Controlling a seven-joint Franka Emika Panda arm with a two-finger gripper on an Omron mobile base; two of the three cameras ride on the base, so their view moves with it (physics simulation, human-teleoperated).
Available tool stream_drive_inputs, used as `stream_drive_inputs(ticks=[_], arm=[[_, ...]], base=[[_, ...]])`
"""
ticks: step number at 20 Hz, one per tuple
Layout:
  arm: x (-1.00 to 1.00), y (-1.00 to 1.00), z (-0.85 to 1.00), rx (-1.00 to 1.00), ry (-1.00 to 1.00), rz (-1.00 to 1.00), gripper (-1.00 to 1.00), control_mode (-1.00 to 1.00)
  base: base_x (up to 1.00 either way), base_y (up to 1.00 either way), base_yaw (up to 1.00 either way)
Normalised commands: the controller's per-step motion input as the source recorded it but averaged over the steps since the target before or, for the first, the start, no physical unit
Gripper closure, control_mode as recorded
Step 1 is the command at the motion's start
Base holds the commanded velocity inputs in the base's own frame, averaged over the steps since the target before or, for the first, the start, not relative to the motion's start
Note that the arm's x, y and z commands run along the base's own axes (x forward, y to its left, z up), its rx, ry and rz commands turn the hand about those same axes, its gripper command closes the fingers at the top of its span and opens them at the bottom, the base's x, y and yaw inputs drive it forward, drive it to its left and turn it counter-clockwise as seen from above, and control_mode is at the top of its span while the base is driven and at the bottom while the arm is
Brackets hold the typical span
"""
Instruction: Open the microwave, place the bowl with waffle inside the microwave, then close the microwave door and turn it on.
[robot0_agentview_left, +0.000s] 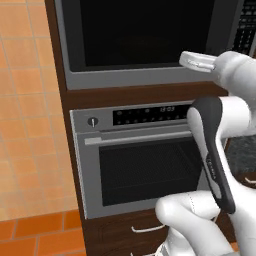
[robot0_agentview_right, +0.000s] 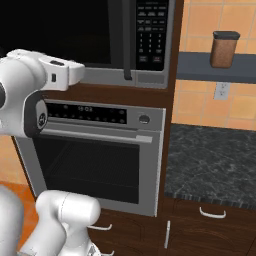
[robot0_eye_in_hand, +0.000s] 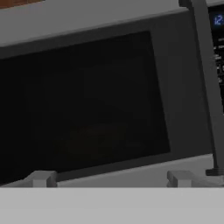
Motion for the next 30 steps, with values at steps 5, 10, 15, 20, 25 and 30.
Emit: stream_drive_inputs(ticks=[5, 10, 15, 20, 25, 30], arm=[[-1.00, -0.69, 0.05, 0.00, 0.01, 0.00, -1.00, -1.00], [-0.83, -0.68, -0.05, -0.05, 0.00, 0.00, -1.00, -1.00], [-0.54, -0.65, -0.12, -0.09, 0.00, 0.00, -1.00, -1.00], [-0.17, -0.64, -0.17, -0.06, -0.01, 0.00, -1.00, -1.00], [0.03, -0.60, -0.11, 0.00, -0.01, 0.00, -1.00, -1.00], [0.27, -0.43, 0.00, 0.00, -0.01, 0.00, -1.00, -1.00]], base=[[0.00, 0.00, 0.00], [0.00, 0.00, 0.00], [0.00, 0.00, 0.00], [0.00, 0.00, 0.00], [0.00, 0.00, 0.00], [0.00, 0.00, 0.00]])
